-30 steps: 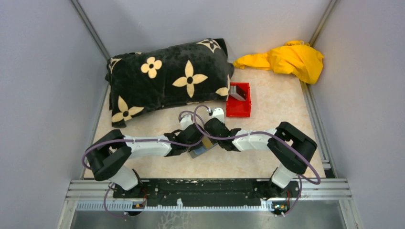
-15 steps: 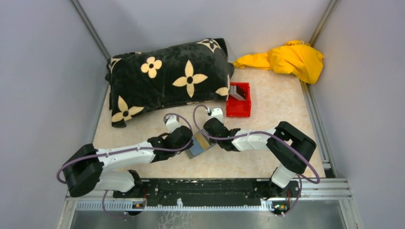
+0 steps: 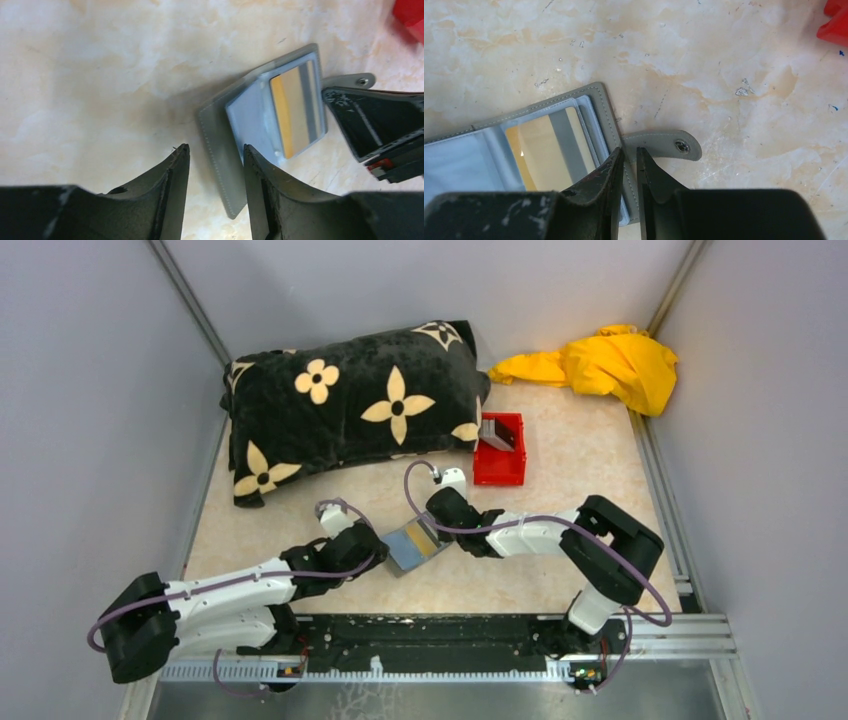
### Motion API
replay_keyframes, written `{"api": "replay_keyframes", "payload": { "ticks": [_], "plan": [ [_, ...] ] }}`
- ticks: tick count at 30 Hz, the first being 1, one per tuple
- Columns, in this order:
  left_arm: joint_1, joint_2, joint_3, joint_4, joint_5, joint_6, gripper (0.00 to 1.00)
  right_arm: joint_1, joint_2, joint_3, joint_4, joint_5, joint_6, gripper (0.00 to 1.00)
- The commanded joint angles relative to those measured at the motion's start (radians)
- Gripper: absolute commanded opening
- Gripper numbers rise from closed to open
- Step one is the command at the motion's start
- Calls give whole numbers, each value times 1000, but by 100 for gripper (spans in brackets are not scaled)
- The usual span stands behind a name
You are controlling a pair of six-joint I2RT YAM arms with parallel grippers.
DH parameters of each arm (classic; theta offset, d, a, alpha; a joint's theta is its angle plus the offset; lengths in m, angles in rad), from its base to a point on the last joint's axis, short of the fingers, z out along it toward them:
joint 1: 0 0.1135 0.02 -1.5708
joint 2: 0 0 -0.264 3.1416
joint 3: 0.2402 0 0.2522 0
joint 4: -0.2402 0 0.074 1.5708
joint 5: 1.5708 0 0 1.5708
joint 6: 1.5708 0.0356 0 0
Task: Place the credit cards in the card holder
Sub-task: Close the card holder at the center of the board.
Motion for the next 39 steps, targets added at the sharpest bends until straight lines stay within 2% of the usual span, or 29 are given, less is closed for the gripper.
{"api": "replay_keyframes", "payload": {
  "ticks": [1,8,16,21,25,26,32,39],
  "plan": [
    [-5,-54,-69,34,31,-51,51,17,-17,4,-76,-56,5,19],
    [-7,-98,-126,67,29,-103,51,17,-26,-4,-80,-53,6,19],
    [-29,-203,-182,65,-17,-189,41,17,-15,-8,-81,-56,8,19],
    [-35,-294,-233,35,-29,-216,22,17,-13,-10,-78,-59,9,19],
    [-37,-285,-261,65,-5,-228,2,17,-9,-8,-78,-59,9,19],
    [-37,-273,-262,73,5,-230,0,17,-9,-8,-78,-59,10,19],
    [-50,-178,-262,114,32,-228,0,17,-4,-4,-75,-62,10,19],
    [-55,-76,-265,257,32,-185,0,17,2,-9,-69,-71,12,19]
  ]
}}
